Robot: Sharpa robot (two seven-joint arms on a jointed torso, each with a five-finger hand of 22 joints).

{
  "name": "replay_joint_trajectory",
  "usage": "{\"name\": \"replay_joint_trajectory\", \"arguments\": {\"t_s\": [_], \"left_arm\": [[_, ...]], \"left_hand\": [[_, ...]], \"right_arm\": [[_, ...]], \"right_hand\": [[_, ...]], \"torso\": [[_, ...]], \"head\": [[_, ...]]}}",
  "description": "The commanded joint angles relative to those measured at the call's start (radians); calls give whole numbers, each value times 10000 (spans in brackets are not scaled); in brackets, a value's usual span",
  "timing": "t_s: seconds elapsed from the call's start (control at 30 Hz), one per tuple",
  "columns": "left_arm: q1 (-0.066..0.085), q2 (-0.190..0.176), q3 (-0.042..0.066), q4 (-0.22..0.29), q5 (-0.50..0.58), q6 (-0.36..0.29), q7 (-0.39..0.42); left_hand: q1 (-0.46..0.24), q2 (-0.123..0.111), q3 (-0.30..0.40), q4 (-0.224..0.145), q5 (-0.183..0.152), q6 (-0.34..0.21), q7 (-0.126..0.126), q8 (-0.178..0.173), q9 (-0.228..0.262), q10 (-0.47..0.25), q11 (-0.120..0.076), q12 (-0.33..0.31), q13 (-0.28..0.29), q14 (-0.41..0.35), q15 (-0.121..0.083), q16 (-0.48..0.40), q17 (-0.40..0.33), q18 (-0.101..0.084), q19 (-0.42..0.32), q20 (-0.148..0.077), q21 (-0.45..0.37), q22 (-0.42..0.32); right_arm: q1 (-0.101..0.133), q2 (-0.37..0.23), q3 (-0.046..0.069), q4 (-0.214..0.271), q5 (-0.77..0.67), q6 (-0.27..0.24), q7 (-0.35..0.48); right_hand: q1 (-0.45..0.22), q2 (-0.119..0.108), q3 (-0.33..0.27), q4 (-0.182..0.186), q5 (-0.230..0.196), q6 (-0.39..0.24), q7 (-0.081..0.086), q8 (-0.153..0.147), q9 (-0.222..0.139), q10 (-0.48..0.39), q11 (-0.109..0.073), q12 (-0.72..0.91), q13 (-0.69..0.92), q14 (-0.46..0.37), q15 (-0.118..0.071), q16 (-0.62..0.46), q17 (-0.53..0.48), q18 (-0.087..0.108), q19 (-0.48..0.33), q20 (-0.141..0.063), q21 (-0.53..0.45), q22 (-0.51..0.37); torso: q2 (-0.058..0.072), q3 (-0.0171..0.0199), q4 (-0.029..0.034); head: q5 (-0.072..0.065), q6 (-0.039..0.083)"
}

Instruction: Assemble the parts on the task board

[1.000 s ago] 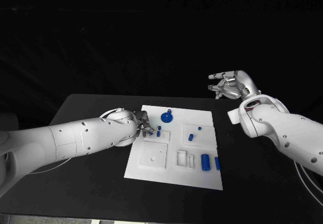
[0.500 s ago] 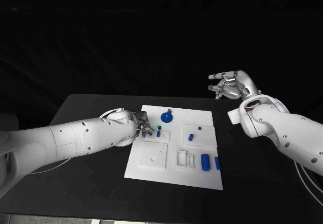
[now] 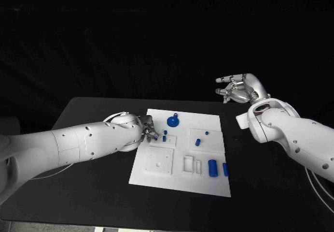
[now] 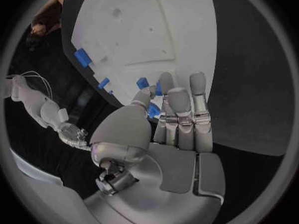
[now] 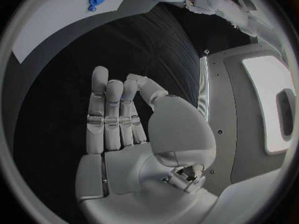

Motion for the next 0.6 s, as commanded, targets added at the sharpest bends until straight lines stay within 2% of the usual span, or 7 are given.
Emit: {"name": "replay_joint_trajectory", "arguments": {"t_s": [0.03,0.4,0.6], "left_arm": [[-30,3,-15,19,-60,278,-66],[-32,3,-15,20,-60,371,-108],[-32,-1,-15,-7,-60,449,-160]], "left_hand": [[125,9,1168,-1116,38,275,-297,50,-12,61,-12,-51,-5,48,-48,-64,9,45,86,7,16,154],[125,9,1168,-1116,38,275,-297,50,-12,61,-12,-51,-5,48,-48,-64,9,45,86,7,16,154],[138,8,1180,-1118,49,274,-297,59,-21,61,-11,-55,-3,47,-47,-72,22,45,82,7,14,157]], "right_arm": [[-6,5,5,3,-49,151,32],[-7,3,5,15,-61,238,17],[-9,5,5,15,-61,317,16]], "right_hand": [[-71,-30,35,1,36,151,82,-60,-15,-100,-53,42,-4,-36,-15,42,-9,182,61,-28,-26,8],[-46,-48,37,-17,27,147,82,-61,-15,-97,-52,41,-5,-41,-14,39,-11,182,64,-30,-52,63],[-49,-58,20,-7,23,136,85,-61,-15,-104,-49,32,-9,-42,-12,37,-13,180,59,-26,-70,92]], "torso": [[2,4,0],[4,8,-13],[0,9,1]], "head": [[-2,-8],[18,-25],[19,-49]]}}
